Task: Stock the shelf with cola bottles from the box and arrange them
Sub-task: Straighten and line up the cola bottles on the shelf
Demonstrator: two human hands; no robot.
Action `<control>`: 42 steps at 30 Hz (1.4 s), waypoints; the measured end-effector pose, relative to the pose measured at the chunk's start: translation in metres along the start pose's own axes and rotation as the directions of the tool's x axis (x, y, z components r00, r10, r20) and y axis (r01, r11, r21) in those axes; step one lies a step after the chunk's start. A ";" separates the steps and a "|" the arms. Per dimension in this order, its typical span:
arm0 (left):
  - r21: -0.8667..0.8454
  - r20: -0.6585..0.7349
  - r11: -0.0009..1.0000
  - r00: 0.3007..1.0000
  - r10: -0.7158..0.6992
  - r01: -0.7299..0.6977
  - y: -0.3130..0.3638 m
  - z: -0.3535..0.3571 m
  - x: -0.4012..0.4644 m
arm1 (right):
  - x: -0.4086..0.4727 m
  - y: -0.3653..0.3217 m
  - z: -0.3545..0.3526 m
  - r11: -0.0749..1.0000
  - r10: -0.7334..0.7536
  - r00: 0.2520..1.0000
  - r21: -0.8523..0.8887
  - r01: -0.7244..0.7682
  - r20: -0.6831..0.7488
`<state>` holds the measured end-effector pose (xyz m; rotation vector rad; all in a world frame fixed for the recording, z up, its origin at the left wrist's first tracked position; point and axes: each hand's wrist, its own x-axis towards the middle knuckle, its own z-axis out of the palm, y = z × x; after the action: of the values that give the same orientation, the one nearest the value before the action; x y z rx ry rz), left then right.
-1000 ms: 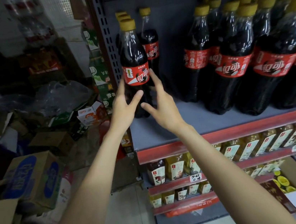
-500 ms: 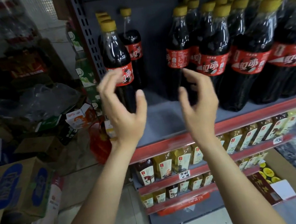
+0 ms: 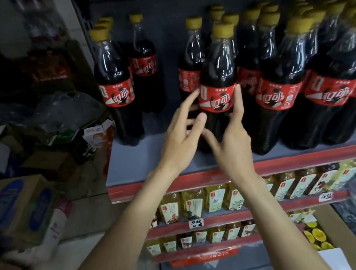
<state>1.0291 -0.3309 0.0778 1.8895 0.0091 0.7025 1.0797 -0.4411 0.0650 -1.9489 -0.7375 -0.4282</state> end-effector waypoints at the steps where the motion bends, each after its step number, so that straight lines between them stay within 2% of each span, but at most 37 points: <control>1: 0.071 -0.055 0.997 0.998 0.038 -0.034 -0.003 -0.009 -0.005 | 0.001 -0.001 0.001 0.997 -0.015 0.998 0.074 0.010 0.067; 3: 0.247 -0.212 0.965 0.967 0.144 -0.089 -0.008 -0.030 -0.011 | 0.006 -0.007 0.012 0.987 -0.050 0.985 0.156 0.024 0.166; 4: 0.375 -0.310 0.921 0.922 0.231 -0.105 -0.009 -0.040 -0.014 | 0.010 -0.011 0.021 0.984 -0.073 0.978 0.173 0.039 0.193; 6: 0.599 -0.478 0.799 0.781 0.402 -0.044 -0.011 -0.059 -0.018 | 0.017 -0.021 0.042 0.977 -0.107 0.968 0.203 0.060 0.226; 7: 0.624 -0.537 0.782 0.729 0.425 0.004 -0.011 -0.068 -0.018 | 0.022 -0.026 0.051 0.976 -0.109 0.964 0.210 0.057 0.241; 8: 0.597 -0.565 0.802 0.724 0.396 0.028 -0.012 -0.077 -0.017 | 0.027 -0.030 0.061 0.977 -0.101 0.961 0.209 0.047 0.256; 9: 0.533 -0.557 0.846 0.764 0.325 0.028 -0.017 -0.086 -0.015 | 0.033 -0.035 0.070 0.979 -0.088 0.960 0.203 0.033 0.267; 11: 0.334 -0.443 0.942 0.888 0.128 0.031 -0.030 -0.103 -0.007 | 0.046 -0.042 0.084 0.984 -0.045 0.962 0.177 -0.004 0.270; 13: 0.281 -0.332 0.957 0.943 0.031 0.068 -0.041 -0.111 -0.001 | 0.057 -0.046 0.095 0.986 -0.009 0.966 0.164 -0.035 0.259; 18: 0.324 -0.307 0.943 0.951 0.037 0.068 -0.045 -0.117 0.002 | 0.075 -0.044 0.114 0.982 0.067 0.956 0.150 -0.114 0.286; 26: 0.412 -0.293 0.911 0.949 0.116 0.016 -0.049 -0.125 0.004 | 0.082 -0.048 0.123 0.979 0.063 0.946 0.164 -0.120 0.317; 29: 0.402 -0.284 0.915 0.955 0.087 0.036 -0.053 -0.125 0.003 | 0.080 -0.050 0.116 0.979 0.058 0.939 0.163 -0.119 0.339; 31: 0.398 -0.351 0.912 0.935 0.056 0.095 -0.048 -0.119 0.000 | 0.071 -0.050 0.103 0.989 0.000 0.962 0.140 -0.041 0.275; 32: 0.437 -0.424 0.894 0.899 0.108 0.099 -0.043 -0.114 -0.003 | 0.064 -0.048 0.093 0.989 -0.037 0.980 0.148 0.008 0.194; 34: 0.552 -0.519 0.833 0.775 0.361 -0.019 -0.030 -0.100 -0.008 | 0.047 -0.038 0.073 0.978 -0.080 0.997 0.190 0.082 -0.013; 35: 0.575 -0.503 0.810 0.729 0.464 -0.119 -0.024 -0.090 -0.008 | 0.040 -0.032 0.063 0.977 -0.081 0.990 0.187 0.102 -0.116; 36: 0.548 -0.461 0.810 0.731 0.502 -0.211 -0.018 -0.080 -0.006 | 0.036 -0.024 0.055 0.981 -0.068 0.978 0.164 0.102 -0.198; 37: 0.465 -0.399 0.844 0.788 0.469 -0.267 -0.012 -0.069 0.001 | 0.033 -0.017 0.049 0.988 -0.046 0.968 0.134 0.081 -0.245; 38: 0.336 -0.327 0.907 0.872 0.365 -0.253 -0.007 -0.058 0.012 | 0.032 -0.011 0.045 0.994 -0.015 0.966 0.104 0.044 -0.259; 39: 0.198 -0.256 0.967 0.944 0.209 -0.160 -0.002 -0.048 0.024 | 0.032 -0.009 0.044 0.997 0.016 0.970 0.081 0.004 -0.243; 40: 0.075 -0.179 0.997 0.983 0.039 -0.026 -0.001 -0.039 0.037 | 0.031 -0.008 0.044 0.997 0.036 0.978 0.071 -0.022 -0.204; 42: -0.141 -0.032 0.964 0.972 -0.234 0.228 0.004 -0.026 0.061 | 0.028 -0.009 0.046 0.996 0.050 0.993 0.075 -0.042 -0.108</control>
<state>1.0657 -0.2914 0.1159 1.7064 0.2049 0.5738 1.0949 -0.3888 0.0660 -1.8555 -0.6272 -0.4706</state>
